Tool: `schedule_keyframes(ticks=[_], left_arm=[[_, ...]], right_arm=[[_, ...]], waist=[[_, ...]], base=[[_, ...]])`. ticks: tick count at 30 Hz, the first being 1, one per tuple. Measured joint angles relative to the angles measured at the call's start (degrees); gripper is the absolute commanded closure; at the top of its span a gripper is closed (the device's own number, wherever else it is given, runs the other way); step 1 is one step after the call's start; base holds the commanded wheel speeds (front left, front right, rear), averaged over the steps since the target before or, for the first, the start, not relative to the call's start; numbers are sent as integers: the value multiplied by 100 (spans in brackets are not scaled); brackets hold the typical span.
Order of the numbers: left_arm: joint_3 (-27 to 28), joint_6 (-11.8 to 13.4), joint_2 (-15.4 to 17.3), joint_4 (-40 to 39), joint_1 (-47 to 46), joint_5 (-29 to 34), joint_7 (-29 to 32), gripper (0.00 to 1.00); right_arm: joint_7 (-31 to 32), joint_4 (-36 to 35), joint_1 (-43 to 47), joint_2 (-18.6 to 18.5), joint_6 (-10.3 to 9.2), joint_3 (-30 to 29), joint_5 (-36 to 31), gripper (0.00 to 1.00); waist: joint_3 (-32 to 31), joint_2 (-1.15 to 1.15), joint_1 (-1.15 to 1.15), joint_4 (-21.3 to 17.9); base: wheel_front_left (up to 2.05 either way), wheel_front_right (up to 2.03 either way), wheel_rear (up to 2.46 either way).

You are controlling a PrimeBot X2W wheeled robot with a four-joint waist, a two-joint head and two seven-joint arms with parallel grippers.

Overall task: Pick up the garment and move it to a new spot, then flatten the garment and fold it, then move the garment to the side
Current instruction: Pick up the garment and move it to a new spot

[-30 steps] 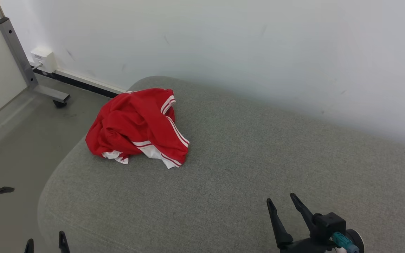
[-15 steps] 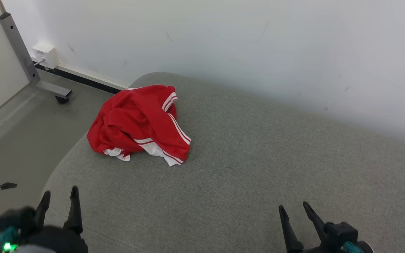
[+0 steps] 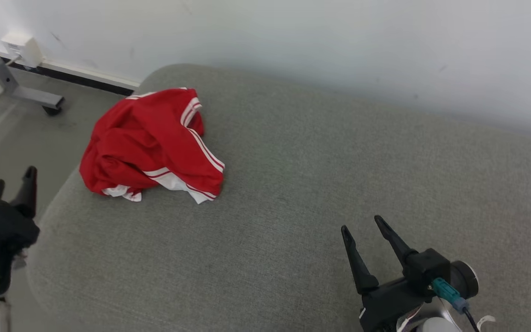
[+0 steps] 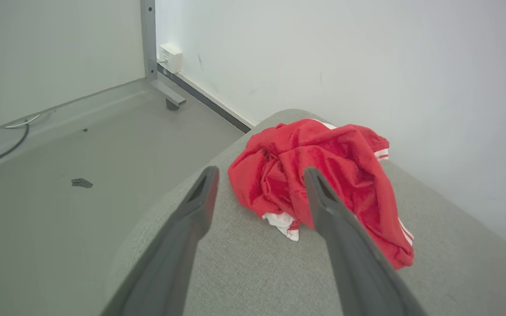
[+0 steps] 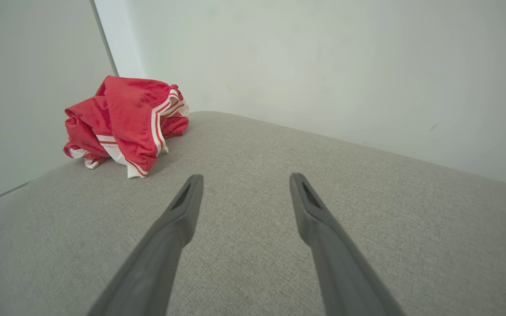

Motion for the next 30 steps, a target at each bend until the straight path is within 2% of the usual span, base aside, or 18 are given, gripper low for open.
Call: schedule_keyframes(ticks=[5, 9, 12, 16, 20, 26, 27, 28, 29, 30], left_arm=[[409, 56, 160, 169, -580, -589, 463, 0], [782, 252, 277, 168, -907, -1042, 772, 0], [925, 430, 486, 91, -993, -1121, 1040, 0], [971, 675, 599, -74, -1087, -1192, 1496, 0], [992, 858, 820, -131, -1104, -1162, 1735, 0], [889, 1229, 984, -114, -929, -842, 1853, 0], [878, 1280, 991, -101, -911, -800, 1872, 36], [866, 1326, 1001, -99, -890, -764, 1849, 88], [851, 1340, 1015, -98, -858, -732, 1840, 100], [840, 1344, 1015, -88, -833, -730, 1840, 100]], right_arm=[[92, -266, -212, 1, 0, 0, -178, 0], [124, -413, -363, -4, 0, 91, -233, 0], [116, -510, -459, -1, 0, 157, -220, 0], [97, -567, -492, -5, 0, 157, -188, 0], [64, -613, -599, -4, 0, 148, -169, 0], [-10, -580, -635, -5, 0, 143, -103, 0], [-25, -568, -639, -7, 0, 143, -93, 0], [-30, -559, -647, -5, 0, 142, -81, 0], [-37, -555, -655, -4, 0, 140, -77, 0], [-63, -544, -661, -1, 0, 135, -77, 0]], waist=[[521, 0, 0, -284], [967, 1, 1, -554], [1261, 0, 1, -788], [1695, 1, 2, -1184], [1979, 1, 1, -1492], [2307, 1, 1, -1893], [2346, 1, 1, -1949], [2378, 1, 1, -2000], [2404, 1, 1, -2047], [2423, 1, 1, -2085]], base=[[0, 0, 0], [0, 0, 0], [0, 0, 0], [0, 0, 0], [0, 0, 0], [0, 0, 0], [0, 0, 0], [0, 0, 0], [0, 0, 0], [0, 0, 0]])
